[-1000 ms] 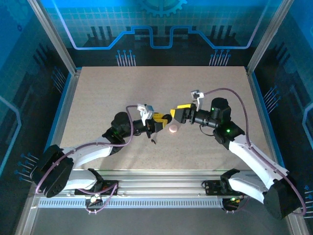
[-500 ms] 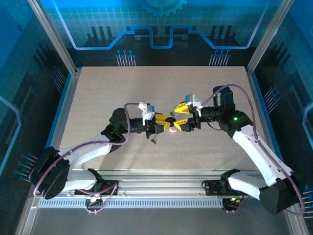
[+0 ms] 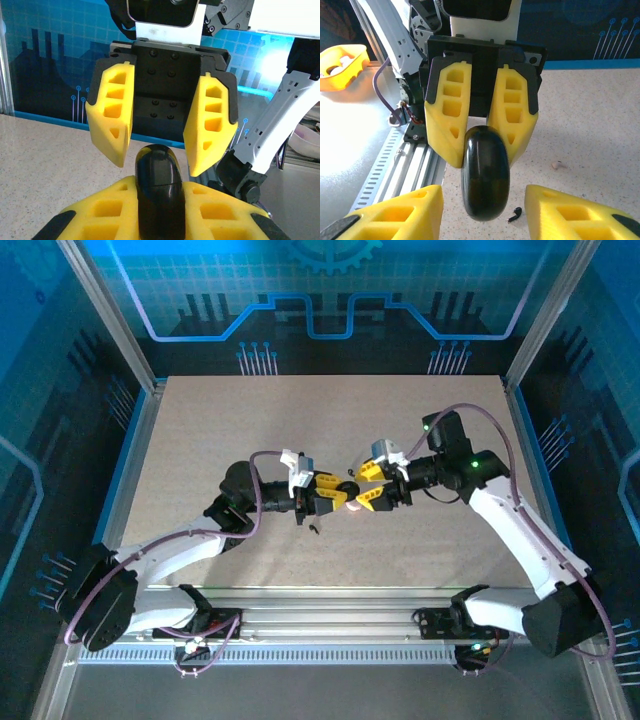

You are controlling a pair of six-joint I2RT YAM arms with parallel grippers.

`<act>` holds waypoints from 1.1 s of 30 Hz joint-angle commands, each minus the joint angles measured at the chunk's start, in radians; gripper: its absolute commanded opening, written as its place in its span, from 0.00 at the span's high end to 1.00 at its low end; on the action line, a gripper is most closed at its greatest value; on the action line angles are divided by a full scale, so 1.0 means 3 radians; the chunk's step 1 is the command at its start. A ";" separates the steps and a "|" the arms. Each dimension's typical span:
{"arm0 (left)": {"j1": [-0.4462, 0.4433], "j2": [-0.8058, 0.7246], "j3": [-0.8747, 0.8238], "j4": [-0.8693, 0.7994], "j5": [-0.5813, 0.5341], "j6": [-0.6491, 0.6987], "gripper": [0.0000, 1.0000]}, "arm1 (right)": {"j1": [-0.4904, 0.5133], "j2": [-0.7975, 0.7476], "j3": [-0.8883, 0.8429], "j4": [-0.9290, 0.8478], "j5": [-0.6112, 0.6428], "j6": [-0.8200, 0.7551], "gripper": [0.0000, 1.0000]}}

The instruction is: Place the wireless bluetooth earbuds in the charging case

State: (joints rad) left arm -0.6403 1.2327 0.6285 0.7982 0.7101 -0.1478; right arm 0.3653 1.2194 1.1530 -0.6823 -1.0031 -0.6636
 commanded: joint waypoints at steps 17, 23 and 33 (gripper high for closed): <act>0.0012 -0.0191 0.0080 -0.0091 0.0004 0.0297 0.83 | 0.0208 0.0302 0.0439 -0.0533 -0.0074 -0.0315 0.81; 0.0010 -0.0285 0.0085 -0.0413 -0.0103 0.0524 0.58 | 0.0214 0.0187 0.0426 -0.0421 0.0210 -0.0329 0.91; 0.0007 -0.0575 0.0395 -0.1941 -0.0209 0.1530 0.45 | 0.0283 0.0013 0.0465 -0.0591 0.0818 -0.0671 0.89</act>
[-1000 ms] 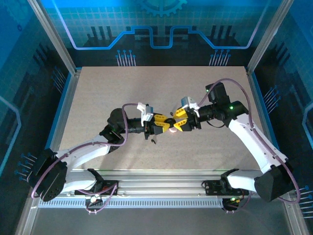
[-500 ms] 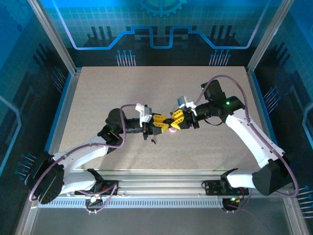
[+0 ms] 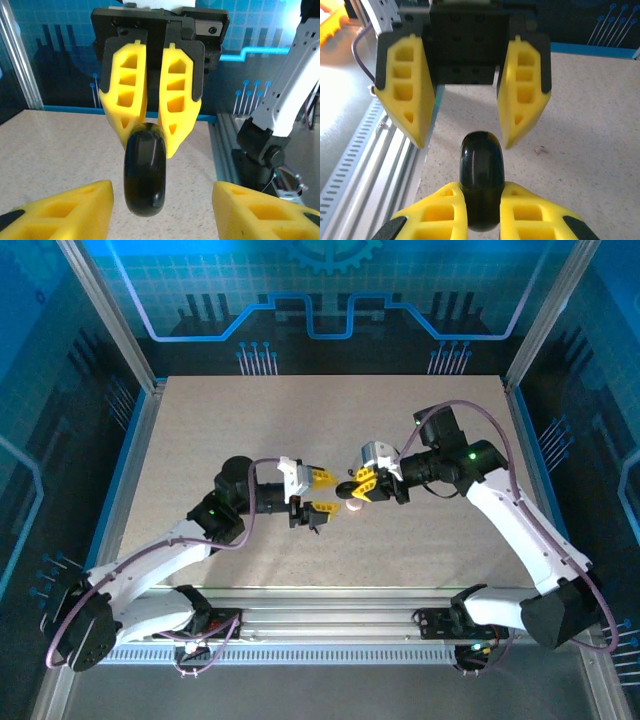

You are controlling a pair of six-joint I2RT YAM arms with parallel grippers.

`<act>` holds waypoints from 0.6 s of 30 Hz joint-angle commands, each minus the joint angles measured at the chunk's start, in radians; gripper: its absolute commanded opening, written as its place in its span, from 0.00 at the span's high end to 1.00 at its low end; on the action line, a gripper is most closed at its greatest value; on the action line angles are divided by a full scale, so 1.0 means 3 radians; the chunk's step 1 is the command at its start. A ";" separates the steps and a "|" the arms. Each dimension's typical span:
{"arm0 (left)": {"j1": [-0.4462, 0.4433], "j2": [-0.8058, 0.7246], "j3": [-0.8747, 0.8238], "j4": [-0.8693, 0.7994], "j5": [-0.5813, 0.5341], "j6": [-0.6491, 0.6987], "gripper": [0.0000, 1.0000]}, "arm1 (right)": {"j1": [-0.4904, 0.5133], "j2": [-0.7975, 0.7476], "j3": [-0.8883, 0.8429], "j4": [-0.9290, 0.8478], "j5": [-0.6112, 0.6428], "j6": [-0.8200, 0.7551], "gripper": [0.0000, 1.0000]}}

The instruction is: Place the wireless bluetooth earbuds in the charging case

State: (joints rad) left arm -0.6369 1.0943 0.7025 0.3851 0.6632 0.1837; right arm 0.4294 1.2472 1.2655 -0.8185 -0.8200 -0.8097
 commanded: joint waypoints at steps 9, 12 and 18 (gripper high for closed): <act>-0.0027 -0.0056 0.0310 -0.0959 -0.0048 0.0654 0.47 | 0.0242 -0.0134 0.0112 -0.0153 0.0325 -0.0306 0.89; -0.0045 -0.0047 0.0350 -0.1030 -0.0053 0.0681 0.48 | 0.0309 -0.0105 0.0122 -0.0145 0.0315 -0.0330 0.88; -0.0063 -0.0046 0.0363 -0.1064 -0.0058 0.0677 0.50 | 0.0414 -0.0022 0.0174 -0.0166 0.0346 -0.0373 0.88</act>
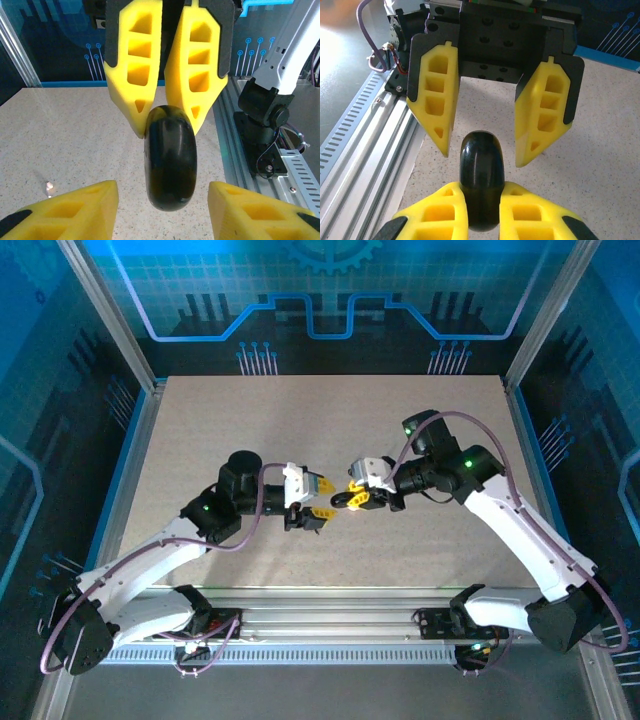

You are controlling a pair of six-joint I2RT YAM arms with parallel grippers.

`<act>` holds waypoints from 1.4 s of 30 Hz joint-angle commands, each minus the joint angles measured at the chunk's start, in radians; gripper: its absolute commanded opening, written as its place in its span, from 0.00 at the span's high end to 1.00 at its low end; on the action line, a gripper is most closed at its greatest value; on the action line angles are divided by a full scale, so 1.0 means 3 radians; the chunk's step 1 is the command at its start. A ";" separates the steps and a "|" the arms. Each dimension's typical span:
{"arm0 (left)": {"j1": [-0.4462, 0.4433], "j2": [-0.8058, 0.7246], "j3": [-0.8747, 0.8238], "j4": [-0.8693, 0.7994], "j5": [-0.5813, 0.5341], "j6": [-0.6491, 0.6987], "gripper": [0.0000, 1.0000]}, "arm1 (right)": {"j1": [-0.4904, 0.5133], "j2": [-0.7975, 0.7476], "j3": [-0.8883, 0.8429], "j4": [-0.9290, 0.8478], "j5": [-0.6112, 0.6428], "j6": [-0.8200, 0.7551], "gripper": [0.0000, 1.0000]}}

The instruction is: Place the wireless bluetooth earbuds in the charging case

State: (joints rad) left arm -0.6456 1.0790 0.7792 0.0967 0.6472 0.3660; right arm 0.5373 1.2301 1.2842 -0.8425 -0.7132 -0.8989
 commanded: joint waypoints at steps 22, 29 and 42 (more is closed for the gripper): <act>-0.0046 0.0091 0.0147 -0.0052 0.0067 -0.0059 0.71 | 0.0157 0.0114 0.0147 -0.0076 -0.0036 -0.0020 0.89; -0.0046 0.0056 0.0149 -0.0052 0.0057 -0.0084 0.80 | 0.0166 0.0108 0.0119 -0.0050 0.0013 0.0004 0.86; -0.0046 0.0012 0.0119 -0.0026 -0.0024 -0.0115 0.85 | 0.0167 0.0022 0.0007 0.0203 0.0086 0.0124 0.60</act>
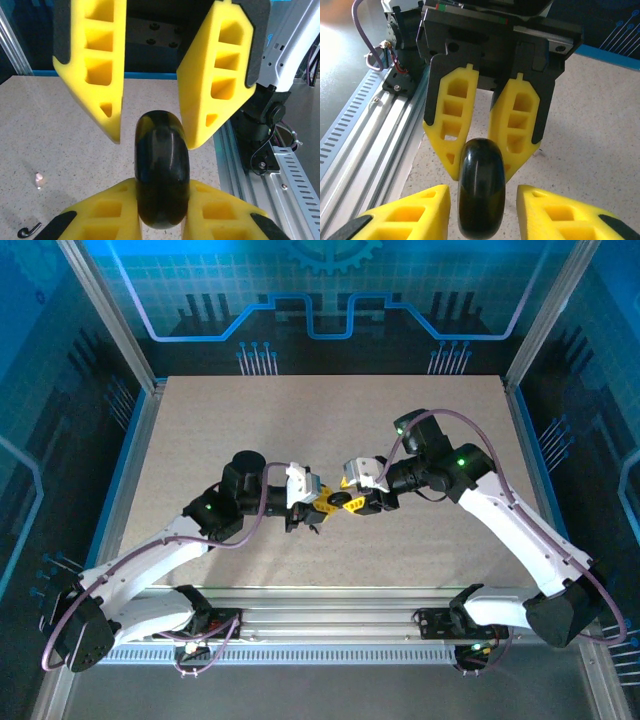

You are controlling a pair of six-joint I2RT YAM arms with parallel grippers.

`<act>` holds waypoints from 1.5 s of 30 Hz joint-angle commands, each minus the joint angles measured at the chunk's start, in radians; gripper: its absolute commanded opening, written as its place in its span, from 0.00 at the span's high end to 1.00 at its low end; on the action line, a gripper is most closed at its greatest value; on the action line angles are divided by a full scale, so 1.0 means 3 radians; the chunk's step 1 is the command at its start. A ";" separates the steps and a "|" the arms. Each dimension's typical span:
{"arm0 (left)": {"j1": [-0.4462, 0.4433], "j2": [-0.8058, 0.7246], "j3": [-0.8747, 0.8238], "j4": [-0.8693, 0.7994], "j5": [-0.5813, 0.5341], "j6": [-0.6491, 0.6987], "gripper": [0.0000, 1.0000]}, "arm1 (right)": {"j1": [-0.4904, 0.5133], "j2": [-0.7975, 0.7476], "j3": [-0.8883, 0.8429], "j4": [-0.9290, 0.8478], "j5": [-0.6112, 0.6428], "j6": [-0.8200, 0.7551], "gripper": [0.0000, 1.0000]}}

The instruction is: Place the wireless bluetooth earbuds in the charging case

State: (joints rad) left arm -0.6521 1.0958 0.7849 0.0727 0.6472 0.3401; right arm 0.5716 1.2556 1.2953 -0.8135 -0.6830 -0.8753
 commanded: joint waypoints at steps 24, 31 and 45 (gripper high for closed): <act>-0.0024 -0.0106 0.0027 0.0104 -0.0029 -0.0046 0.85 | -0.0119 -0.0187 -0.0129 0.0710 0.0553 0.0450 0.60; -0.0025 -0.0102 0.0017 0.0141 -0.0040 -0.0055 0.85 | -0.0158 -0.0189 -0.0132 0.0758 0.0558 0.0504 0.60; 0.0209 0.0001 -0.0294 0.0857 -0.0201 -0.0482 0.85 | -0.0244 -0.0382 -0.0334 0.1174 0.0538 0.0957 0.45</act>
State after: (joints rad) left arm -0.6220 1.0897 0.7334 0.2085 0.5797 0.2619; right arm 0.5121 1.1740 1.2030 -0.5190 -0.5259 -0.6392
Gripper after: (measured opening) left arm 0.190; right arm 0.538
